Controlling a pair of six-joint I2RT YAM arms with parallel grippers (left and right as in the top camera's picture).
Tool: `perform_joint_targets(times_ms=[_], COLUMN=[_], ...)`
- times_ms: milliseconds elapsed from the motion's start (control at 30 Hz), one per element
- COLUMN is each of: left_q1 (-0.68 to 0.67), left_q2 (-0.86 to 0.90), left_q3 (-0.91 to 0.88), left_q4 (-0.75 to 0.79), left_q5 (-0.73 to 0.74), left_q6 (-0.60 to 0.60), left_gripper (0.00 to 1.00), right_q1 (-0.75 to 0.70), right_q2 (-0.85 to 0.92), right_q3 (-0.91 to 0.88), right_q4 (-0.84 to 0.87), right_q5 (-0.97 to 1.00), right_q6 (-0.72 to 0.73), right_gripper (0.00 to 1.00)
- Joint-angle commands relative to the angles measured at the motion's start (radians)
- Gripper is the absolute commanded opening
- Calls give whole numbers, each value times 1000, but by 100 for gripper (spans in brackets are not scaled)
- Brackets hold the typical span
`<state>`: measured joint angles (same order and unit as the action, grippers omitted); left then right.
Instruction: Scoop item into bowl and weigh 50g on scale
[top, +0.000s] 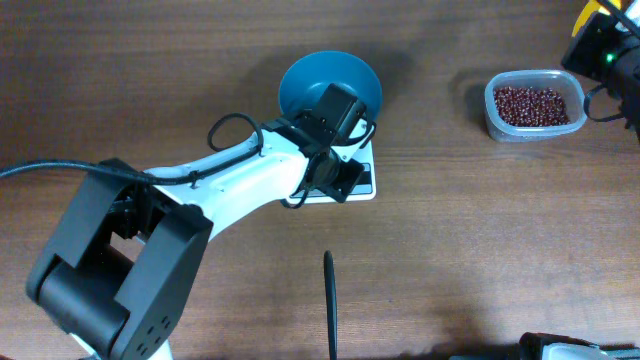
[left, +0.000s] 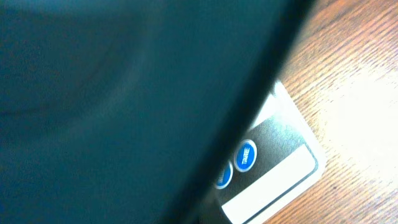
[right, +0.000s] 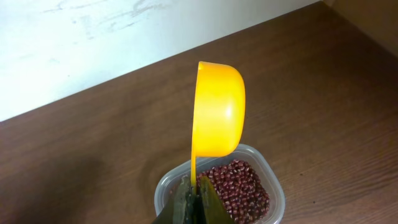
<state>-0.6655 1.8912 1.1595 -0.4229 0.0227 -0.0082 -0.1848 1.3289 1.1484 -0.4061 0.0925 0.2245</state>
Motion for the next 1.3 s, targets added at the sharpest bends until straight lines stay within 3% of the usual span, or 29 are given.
perform_joint_targets(times_ms=[0, 233, 467, 1267], left_q1=[0, 0, 0, -7], left_q2=[39, 26, -153, -29], left_q3=[-4, -3, 5, 0], left_q4=[7, 16, -3, -64], left_q5=[7, 7, 6, 8], left_q6=[-6, -6, -6, -6], left_gripper=[0, 0, 0, 0], right_q1=[-7, -7, -7, -7], right_q2=[2, 2, 2, 2], right_q3=[19, 19, 19, 19], right_q4=[7, 8, 7, 23], right_q5=[-10, -10, -10, -10], right_q6=[-11, -11, -11, -11], right_gripper=[4, 4, 4, 4])
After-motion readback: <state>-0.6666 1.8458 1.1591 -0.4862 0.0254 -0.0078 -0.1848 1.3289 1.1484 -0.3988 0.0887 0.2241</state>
